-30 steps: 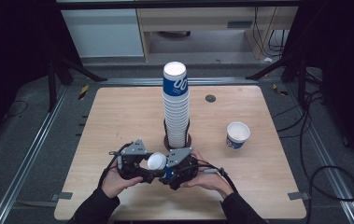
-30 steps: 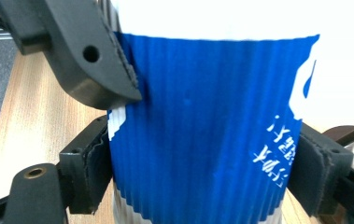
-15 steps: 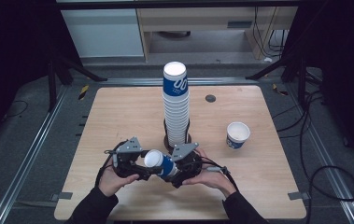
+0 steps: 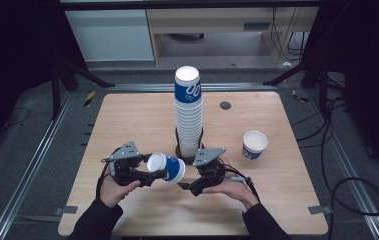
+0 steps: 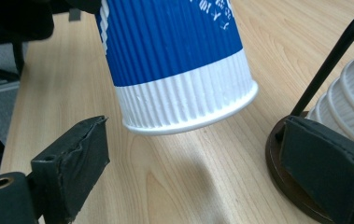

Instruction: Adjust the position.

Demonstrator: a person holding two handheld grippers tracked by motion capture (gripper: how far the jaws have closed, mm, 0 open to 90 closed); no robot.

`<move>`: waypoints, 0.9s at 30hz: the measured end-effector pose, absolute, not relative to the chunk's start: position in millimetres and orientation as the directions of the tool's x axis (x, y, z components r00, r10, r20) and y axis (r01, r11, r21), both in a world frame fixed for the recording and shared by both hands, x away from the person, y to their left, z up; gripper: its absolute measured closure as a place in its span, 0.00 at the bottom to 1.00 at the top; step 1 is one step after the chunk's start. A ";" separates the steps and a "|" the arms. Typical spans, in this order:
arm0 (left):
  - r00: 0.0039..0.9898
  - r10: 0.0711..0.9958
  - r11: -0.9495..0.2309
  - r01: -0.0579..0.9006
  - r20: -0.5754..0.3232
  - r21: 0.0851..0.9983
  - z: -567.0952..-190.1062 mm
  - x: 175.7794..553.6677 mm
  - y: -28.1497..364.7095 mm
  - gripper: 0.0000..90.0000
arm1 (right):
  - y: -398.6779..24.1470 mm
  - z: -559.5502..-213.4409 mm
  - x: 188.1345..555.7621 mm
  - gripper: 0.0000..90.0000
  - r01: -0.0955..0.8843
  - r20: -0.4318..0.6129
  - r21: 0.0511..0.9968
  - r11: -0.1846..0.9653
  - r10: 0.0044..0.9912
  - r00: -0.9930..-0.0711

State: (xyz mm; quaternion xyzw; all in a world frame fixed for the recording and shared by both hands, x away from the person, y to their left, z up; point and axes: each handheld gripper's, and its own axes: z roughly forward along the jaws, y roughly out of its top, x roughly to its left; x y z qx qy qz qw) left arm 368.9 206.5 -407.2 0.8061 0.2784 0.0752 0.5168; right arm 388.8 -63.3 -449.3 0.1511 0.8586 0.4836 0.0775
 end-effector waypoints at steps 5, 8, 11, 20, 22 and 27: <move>0.846 0.502 -0.283 0.358 -0.181 0.890 -406.3 365.9 202.7 0.30 | -63.0 -449.3 388.9 0.09 0.186 0.034 0.868 0.460 0.319 -0.947; 0.853 0.487 -0.273 0.352 -0.188 0.895 -405.9 364.2 200.2 0.30 | -61.6 -448.9 388.1 0.09 0.178 0.036 0.877 0.447 0.307 -0.951; 0.863 0.466 -0.271 0.349 -0.195 0.897 -405.3 362.6 197.6 0.30 | -59.3 -448.7 387.0 0.09 0.169 0.037 0.883 0.438 0.294 -0.955; 0.876 0.443 -0.289 0.342 -0.192 0.894 -407.1 360.7 191.9 0.30 | -54.6 -450.9 385.8 0.13 0.154 0.039 0.889 0.432 0.263 -0.964; 0.875 0.442 -0.289 0.345 -0.195 0.893 -407.5 361.5 192.4 0.30 | -54.6 -451.4 385.9 0.13 0.151 0.036 0.889 0.432 0.263 -0.964; 0.875 0.439 -0.289 0.351 -0.203 0.891 -408.0 362.1 192.3 0.30 | -55.7 -451.3 385.4 0.15 0.140 0.024 0.888 0.439 0.260 -0.965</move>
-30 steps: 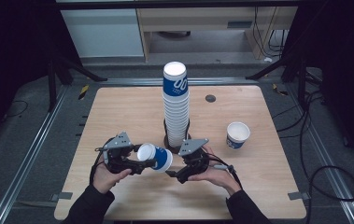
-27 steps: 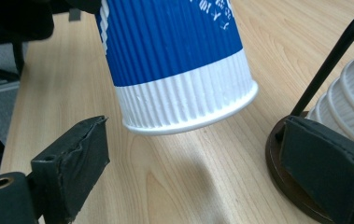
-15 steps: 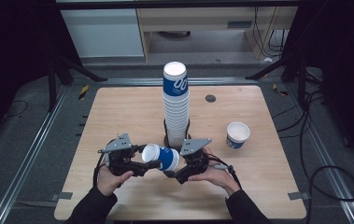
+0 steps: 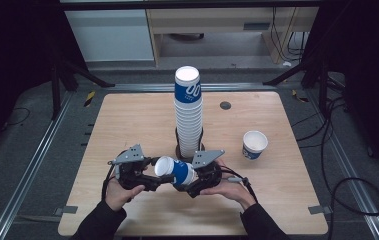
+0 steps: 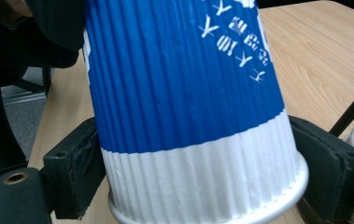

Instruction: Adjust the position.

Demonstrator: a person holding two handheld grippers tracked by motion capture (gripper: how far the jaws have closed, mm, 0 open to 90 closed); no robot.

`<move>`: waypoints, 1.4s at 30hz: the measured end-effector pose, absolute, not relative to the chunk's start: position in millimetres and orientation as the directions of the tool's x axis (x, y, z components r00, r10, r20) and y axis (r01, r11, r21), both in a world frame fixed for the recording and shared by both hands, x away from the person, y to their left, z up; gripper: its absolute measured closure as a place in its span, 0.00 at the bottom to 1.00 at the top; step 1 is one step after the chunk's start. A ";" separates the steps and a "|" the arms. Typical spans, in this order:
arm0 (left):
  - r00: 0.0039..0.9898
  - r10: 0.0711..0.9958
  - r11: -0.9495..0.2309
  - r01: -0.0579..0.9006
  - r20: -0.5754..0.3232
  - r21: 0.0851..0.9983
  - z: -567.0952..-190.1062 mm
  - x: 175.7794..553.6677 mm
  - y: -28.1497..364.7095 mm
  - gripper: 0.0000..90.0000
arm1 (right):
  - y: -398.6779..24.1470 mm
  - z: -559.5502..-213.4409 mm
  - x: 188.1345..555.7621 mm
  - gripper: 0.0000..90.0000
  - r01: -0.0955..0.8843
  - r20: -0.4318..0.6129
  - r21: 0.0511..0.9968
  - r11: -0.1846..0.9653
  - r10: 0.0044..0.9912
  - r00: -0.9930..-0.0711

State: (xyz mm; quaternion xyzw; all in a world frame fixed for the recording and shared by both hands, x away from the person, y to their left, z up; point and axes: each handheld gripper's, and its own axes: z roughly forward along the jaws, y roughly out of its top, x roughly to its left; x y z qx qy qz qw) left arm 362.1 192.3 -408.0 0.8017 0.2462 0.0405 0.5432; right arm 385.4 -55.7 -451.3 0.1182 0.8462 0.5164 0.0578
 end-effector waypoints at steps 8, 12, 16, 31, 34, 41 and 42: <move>0.874 0.438 -0.286 0.360 -0.212 0.888 -408.2 363.1 192.2 0.29 | -57.1 -449.8 384.9 0.17 0.141 0.021 0.882 0.449 0.262 -0.965; 0.871 0.445 -0.287 0.360 -0.209 0.888 -406.8 363.4 193.3 0.24 | -58.9 -448.9 385.7 0.17 0.141 0.015 0.880 0.454 0.271 -0.962; 0.868 0.453 -0.288 0.357 -0.202 0.889 -404.0 363.6 196.7 0.21 | -62.2 -447.5 386.7 0.17 0.140 0.006 0.878 0.458 0.281 -0.960; 0.874 0.445 -0.444 0.403 -0.193 0.800 -413.4 370.0 194.4 0.17 | -66.9 -446.3 385.3 0.17 0.088 -0.085 0.835 0.544 0.285 -0.955; 0.878 0.438 -0.476 0.409 -0.193 0.779 -416.5 370.3 191.6 0.17 | -63.4 -449.0 383.8 0.17 0.079 -0.093 0.821 0.566 0.269 -0.959; 0.885 0.423 -0.525 0.416 -0.196 0.742 -422.7 370.6 184.6 0.18 | -56.4 -453.8 380.4 0.17 0.059 -0.101 0.798 0.600 0.230 -0.968; 0.885 0.421 -0.529 0.417 -0.198 0.739 -423.2 370.7 184.1 0.18 | -55.1 -454.5 379.8 0.17 0.051 -0.107 0.794 0.606 0.222 -0.969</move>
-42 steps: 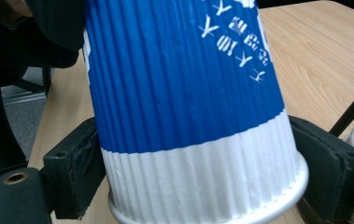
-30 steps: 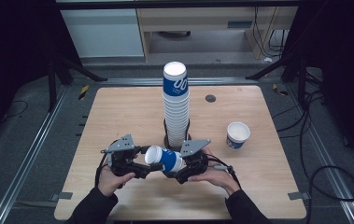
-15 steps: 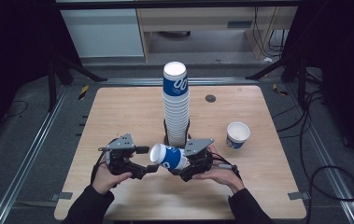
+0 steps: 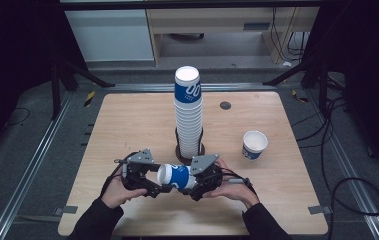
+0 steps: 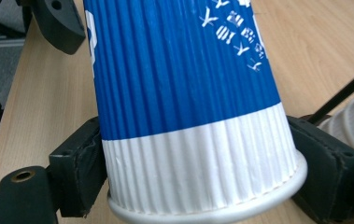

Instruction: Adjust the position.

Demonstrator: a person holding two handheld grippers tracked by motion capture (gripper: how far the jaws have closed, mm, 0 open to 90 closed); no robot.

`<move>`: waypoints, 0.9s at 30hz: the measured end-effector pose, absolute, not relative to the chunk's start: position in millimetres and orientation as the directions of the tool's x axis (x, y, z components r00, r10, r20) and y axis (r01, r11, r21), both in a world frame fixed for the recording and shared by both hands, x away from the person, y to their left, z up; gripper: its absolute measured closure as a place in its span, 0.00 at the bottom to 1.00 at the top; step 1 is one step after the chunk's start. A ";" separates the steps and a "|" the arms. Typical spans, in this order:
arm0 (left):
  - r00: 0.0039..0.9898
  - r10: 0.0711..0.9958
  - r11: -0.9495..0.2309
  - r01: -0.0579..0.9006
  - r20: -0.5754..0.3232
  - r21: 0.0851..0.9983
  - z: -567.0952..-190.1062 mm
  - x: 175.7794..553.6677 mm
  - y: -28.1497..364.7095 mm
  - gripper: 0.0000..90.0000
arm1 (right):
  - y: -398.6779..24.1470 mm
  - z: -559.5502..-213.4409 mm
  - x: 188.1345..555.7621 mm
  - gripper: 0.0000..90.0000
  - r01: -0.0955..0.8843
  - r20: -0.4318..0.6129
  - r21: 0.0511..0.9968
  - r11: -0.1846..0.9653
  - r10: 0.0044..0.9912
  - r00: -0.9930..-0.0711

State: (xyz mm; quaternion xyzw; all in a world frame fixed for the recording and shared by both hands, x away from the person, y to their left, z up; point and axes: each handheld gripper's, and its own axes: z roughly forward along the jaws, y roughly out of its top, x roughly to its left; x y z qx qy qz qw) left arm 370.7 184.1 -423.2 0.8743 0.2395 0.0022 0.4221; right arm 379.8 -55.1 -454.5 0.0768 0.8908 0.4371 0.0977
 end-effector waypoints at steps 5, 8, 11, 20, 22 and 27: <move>0.891 0.400 -0.539 0.419 -0.216 0.731 -425.3 370.1 181.3 0.24 | -51.7 -456.3 377.6 0.17 0.039 -0.112 0.781 0.623 0.201 -0.973; 0.895 0.391 -0.542 0.414 -0.217 0.731 -425.6 369.6 180.7 0.27 | -51.3 -456.9 377.2 0.17 0.034 -0.114 0.776 0.629 0.194 -0.974; 0.896 0.386 -0.540 0.414 -0.221 0.733 -425.7 369.6 181.2 0.28 | -51.4 -457.1 377.3 0.16 0.036 -0.111 0.776 0.629 0.193 -0.975; 0.890 0.403 -0.511 0.412 -0.213 0.754 -423.2 371.4 188.8 0.29 | -56.4 -454.0 381.4 0.11 0.073 -0.077 0.800 0.596 0.222 -0.972; 0.887 0.413 -0.497 0.410 -0.207 0.764 -421.8 372.6 193.2 0.29 | -61.9 -449.5 383.1 0.11 0.085 -0.064 0.821 0.564 0.239 -0.969; 0.877 0.438 -0.435 0.400 -0.198 0.807 -417.7 375.1 204.8 0.29 | -79.2 -437.2 388.4 0.10 0.126 -0.025 0.865 0.486 0.293 -0.956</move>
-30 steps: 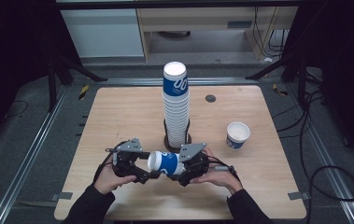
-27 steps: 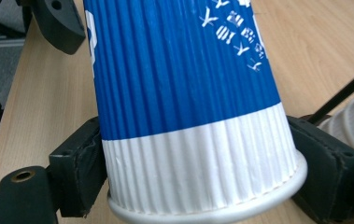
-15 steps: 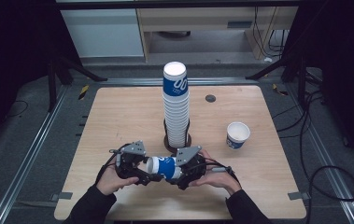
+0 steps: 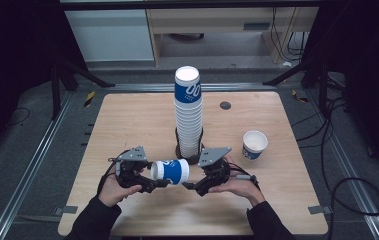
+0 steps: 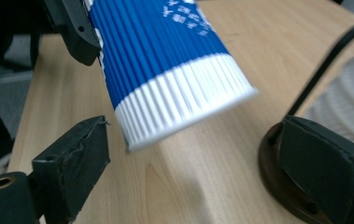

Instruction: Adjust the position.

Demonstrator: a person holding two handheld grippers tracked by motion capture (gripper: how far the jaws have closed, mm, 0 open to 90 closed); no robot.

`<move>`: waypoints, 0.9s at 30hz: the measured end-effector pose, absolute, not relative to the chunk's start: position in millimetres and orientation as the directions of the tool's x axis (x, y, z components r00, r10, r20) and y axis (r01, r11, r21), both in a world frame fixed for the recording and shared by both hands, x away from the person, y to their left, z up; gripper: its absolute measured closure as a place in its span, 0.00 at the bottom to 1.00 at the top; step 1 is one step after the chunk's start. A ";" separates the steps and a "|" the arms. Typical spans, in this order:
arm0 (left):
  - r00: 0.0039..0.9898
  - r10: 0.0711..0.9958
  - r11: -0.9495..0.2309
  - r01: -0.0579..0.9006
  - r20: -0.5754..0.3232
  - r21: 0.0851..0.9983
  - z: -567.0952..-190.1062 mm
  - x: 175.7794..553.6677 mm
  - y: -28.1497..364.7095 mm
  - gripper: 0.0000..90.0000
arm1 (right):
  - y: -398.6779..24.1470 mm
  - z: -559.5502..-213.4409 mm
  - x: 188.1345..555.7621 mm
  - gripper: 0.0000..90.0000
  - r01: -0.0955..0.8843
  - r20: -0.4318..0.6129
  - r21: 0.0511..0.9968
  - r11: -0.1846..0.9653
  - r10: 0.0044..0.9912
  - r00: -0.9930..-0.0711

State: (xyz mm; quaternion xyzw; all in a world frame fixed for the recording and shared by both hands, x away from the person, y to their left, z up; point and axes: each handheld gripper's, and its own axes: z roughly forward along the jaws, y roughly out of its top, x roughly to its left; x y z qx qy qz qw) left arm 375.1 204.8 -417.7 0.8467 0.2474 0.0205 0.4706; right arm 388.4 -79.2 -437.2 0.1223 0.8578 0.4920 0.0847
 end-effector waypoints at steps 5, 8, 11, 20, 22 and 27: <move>0.874 0.450 -0.360 0.367 -0.185 0.858 -413.9 374.5 212.4 0.29 | -94.3 -430.6 392.3 0.10 0.166 0.026 0.902 0.399 0.333 -0.943; 0.878 0.441 -0.331 0.351 -0.185 0.876 -413.3 373.5 213.0 0.29 | -98.4 -430.4 393.3 0.10 0.183 0.055 0.913 0.364 0.335 -0.941; 0.886 0.422 -0.315 0.341 -0.192 0.885 -413.6 372.4 211.1 0.29 | -99.4 -431.9 393.7 0.10 0.194 0.076 0.917 0.348 0.326 -0.942; 0.910 0.361 -0.318 0.326 -0.204 0.890 -415.0 369.3 203.6 0.29 | -92.8 -437.2 391.3 0.10 0.203 0.122 0.924 0.323 0.256 -0.959; 0.916 0.344 -0.327 0.321 -0.204 0.889 -415.7 368.5 201.4 0.29 | -90.3 -438.4 390.3 0.10 0.200 0.124 0.923 0.329 0.239 -0.963; 0.929 0.307 -0.349 0.312 -0.207 0.884 -417.5 366.6 196.2 0.29 | -87.8 -439.5 388.9 0.10 0.193 0.126 0.923 0.332 0.212 -0.969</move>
